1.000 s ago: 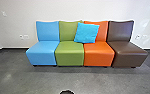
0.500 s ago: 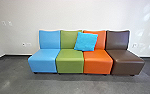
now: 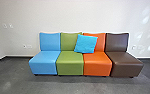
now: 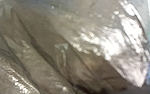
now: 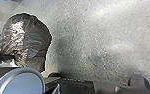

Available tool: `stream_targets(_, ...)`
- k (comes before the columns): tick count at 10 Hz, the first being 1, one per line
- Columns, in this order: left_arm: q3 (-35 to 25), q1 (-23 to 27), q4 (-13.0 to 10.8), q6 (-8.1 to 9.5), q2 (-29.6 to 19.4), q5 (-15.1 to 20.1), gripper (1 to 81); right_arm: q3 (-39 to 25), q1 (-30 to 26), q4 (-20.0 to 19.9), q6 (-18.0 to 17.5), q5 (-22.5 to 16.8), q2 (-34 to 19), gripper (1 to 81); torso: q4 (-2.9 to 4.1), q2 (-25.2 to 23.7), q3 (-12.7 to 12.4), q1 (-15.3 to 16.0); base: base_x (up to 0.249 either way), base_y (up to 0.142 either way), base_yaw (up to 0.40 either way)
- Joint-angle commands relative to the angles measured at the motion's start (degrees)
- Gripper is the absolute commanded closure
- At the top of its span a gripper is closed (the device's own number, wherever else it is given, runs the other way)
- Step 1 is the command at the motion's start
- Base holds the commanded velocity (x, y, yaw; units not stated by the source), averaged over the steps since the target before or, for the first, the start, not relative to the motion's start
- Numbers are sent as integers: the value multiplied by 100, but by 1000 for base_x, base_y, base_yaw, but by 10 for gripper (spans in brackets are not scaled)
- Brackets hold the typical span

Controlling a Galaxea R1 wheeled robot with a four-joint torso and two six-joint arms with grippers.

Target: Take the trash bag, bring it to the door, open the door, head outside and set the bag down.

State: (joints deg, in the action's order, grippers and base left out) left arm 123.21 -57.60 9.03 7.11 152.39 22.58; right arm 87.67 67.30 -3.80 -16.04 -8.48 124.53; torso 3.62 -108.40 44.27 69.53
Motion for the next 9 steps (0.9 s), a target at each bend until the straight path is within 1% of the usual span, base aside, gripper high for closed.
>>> stream_targets(1, -69, 254, -7, -333, -173, 282, 811, -32, -20, 2, 154, 74, -75, 10, 0, 562, 0, -362, 0, 0, 0)
stream_targets(4, 150, -1, -16, -421, -174, 247, 811, 179, 253, 64, 189, 189, 22, 10, 0, 1168, -2, -751, 0, 0, 0)
stream_targets(6, 151, -124, -7, -491, -165, 247, 811, 293, 394, 134, 233, 216, 119, 10, 0, 1581, -2, -1018, 0, 0, 0)
stream_targets(7, 151, -177, -16, -517, -147, 247, 811, 336, 438, 152, 250, 224, 180, 10, 0, 1782, -295, -1147, 0, 0, 0)
stream_targets(8, 168, -221, -16, -526, -121, 247, 811, 390, 490, 178, 268, 224, 250, 10, 0, 1978, -436, -1265, 0, 0, 0)
stream_targets(9, 195, -248, -16, -544, -95, 230, 811, 486, 534, 196, 277, 224, 347, 10, 0, 2134, -512, -1364, 0, 0, 0)
